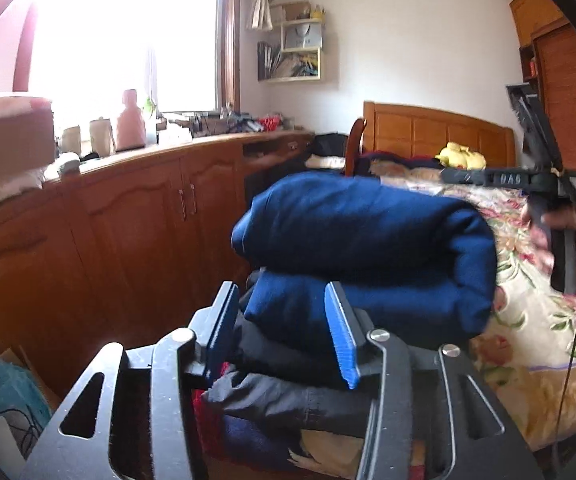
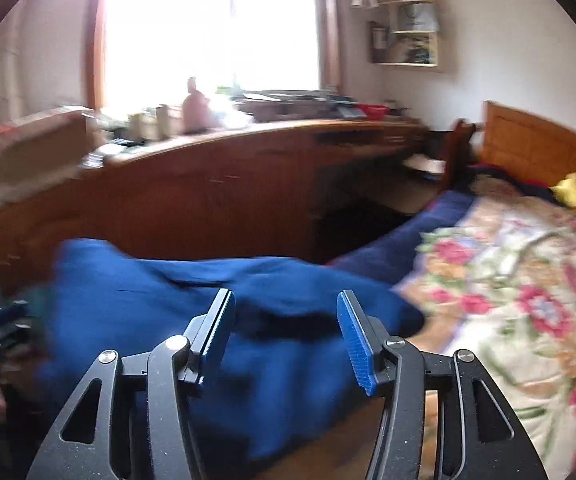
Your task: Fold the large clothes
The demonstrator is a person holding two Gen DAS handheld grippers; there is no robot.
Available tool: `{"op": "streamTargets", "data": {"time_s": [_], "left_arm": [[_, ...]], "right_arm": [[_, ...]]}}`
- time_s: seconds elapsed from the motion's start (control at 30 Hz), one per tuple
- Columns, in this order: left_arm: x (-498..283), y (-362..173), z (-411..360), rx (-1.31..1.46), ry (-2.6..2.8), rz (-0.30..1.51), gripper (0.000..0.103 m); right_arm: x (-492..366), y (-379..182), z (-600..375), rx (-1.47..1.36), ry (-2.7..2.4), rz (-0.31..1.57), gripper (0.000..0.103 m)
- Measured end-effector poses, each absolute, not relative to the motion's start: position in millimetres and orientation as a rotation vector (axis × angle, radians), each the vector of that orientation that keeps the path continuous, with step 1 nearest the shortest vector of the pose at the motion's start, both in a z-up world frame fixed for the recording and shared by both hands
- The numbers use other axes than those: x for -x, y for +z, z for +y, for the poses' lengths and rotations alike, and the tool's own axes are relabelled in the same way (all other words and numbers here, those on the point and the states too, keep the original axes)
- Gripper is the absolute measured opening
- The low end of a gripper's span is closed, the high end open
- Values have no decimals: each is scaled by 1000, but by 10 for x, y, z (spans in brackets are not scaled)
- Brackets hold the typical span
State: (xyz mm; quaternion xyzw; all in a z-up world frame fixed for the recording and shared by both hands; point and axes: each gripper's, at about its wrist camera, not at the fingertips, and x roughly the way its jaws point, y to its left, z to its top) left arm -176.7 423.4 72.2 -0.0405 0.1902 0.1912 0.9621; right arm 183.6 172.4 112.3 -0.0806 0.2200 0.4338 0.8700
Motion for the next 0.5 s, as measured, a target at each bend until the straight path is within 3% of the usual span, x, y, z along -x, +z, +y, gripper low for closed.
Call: {"op": "streamTargets", "data": {"time_s": [0.07,0.1,0.33,0.5], "left_arm": [[1793,795,4223,89,381,368,76],[1825,821,4206,94,376,355,81],[1905,1033,3923,78,388,338,84],[1818,1113,3697,71,362,339,90]], "right_arm": [[-1673,1088,1755,142,978,481,55],[-1635,1043,1766,139,1009,498,55],[-1595,595,1900,224,994,630,55],[-1582,765,1557,131,957,563,55]]}}
